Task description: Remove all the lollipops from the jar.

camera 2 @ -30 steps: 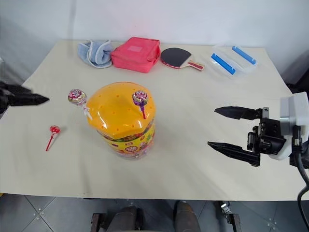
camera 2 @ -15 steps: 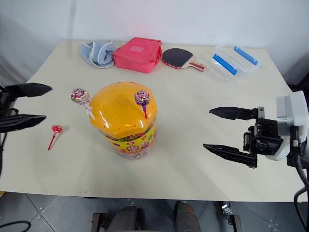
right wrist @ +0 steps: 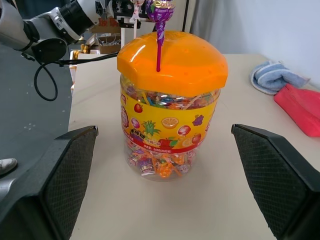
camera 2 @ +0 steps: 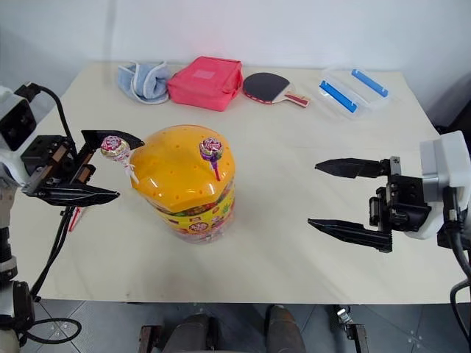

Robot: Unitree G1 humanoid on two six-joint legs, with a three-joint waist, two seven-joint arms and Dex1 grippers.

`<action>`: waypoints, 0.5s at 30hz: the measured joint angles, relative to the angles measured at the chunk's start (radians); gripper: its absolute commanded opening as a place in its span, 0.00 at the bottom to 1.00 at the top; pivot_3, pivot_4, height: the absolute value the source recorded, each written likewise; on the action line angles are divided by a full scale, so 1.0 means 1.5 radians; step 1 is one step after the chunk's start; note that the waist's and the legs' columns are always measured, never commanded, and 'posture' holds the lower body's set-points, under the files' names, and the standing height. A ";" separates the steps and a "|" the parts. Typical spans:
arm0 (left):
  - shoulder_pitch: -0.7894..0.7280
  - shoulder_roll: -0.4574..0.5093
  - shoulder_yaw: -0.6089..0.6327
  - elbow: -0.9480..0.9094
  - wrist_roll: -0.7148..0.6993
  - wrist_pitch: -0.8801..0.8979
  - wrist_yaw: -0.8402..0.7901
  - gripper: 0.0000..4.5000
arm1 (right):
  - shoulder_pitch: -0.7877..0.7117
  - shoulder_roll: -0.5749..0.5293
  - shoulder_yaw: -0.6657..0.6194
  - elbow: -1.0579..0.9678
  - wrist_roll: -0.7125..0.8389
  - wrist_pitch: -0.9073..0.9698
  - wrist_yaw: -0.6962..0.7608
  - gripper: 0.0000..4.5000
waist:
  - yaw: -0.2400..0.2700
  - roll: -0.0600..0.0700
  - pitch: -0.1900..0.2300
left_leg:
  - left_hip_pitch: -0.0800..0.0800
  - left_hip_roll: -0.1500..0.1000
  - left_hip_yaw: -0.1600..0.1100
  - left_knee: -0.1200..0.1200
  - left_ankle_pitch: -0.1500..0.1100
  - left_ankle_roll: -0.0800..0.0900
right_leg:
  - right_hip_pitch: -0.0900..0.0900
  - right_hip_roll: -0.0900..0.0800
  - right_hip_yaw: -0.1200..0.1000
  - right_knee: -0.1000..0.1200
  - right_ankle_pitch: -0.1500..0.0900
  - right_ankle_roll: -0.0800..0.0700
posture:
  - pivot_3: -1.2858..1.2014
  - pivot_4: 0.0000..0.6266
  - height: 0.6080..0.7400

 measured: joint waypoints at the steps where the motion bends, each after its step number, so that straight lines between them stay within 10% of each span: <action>1: 0.000 0.000 -0.004 0.000 0.001 0.000 0.000 0.99 | 0.000 0.000 0.000 0.000 0.000 0.000 0.000 1.00 | 0.000 0.000 0.000 | 0.000 0.000 0.000 0.000 0.000 0.000 | 0.000 0.000 0.000 0.000 0.000 0.000 | 0.52 0.24 1.00; 6: 0.000 0.001 -0.024 0.000 0.010 -0.010 0.000 0.86 | -0.002 0.011 0.000 -0.002 0.000 -0.001 -0.009 1.00 | 0.002 0.000 0.000 | 0.000 0.000 0.000 0.000 0.000 0.000 | 0.000 0.000 0.000 0.000 0.000 0.000 | 0.52 0.24 1.00; 15: -0.039 -0.001 -0.038 0.004 0.025 -0.021 0.009 0.25 | -0.014 0.019 0.000 -0.006 -0.001 -0.012 -0.037 1.00 | 0.002 0.000 0.000 | 0.000 0.000 0.000 0.000 0.000 0.000 | 0.000 0.000 0.000 0.000 0.000 0.000 | 0.52 0.24 1.00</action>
